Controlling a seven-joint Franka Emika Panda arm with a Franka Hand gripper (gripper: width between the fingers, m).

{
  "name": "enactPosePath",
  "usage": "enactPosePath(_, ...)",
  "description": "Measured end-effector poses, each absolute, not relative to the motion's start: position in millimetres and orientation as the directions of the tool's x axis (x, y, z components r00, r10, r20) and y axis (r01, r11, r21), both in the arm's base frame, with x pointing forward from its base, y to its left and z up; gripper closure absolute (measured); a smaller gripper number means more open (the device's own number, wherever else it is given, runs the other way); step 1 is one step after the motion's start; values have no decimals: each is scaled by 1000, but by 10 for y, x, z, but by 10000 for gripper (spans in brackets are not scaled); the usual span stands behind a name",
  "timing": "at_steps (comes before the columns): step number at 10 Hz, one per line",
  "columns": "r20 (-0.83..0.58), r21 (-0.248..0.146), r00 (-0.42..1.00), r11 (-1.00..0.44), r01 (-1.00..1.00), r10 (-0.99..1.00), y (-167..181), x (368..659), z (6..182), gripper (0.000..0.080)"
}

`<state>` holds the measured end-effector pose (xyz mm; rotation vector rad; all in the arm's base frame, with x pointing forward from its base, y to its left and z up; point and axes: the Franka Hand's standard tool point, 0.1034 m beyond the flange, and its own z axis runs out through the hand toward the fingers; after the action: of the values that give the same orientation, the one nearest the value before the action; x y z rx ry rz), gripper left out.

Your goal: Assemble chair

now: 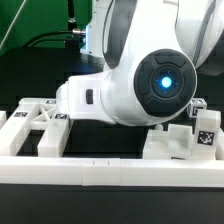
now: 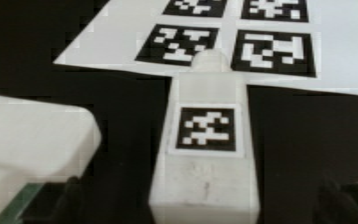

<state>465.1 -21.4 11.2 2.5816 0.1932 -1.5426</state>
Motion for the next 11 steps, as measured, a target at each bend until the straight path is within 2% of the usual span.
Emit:
enactPosePath(4, -880, 43, 473, -983, 177, 47, -192, 4632, 73, 150)
enactPosePath(6, -880, 43, 473, -984, 174, 45, -203, 4632, 74, 414)
enactPosePath(7, -881, 43, 472, -984, 174, 45, -205, 4630, 78, 414)
enactPosePath(8, -880, 42, 472, -984, 174, 46, -208, 4631, 78, 515)
enactPosePath(11, -880, 44, 474, -984, 172, 44, -210, 4657, 108, 515)
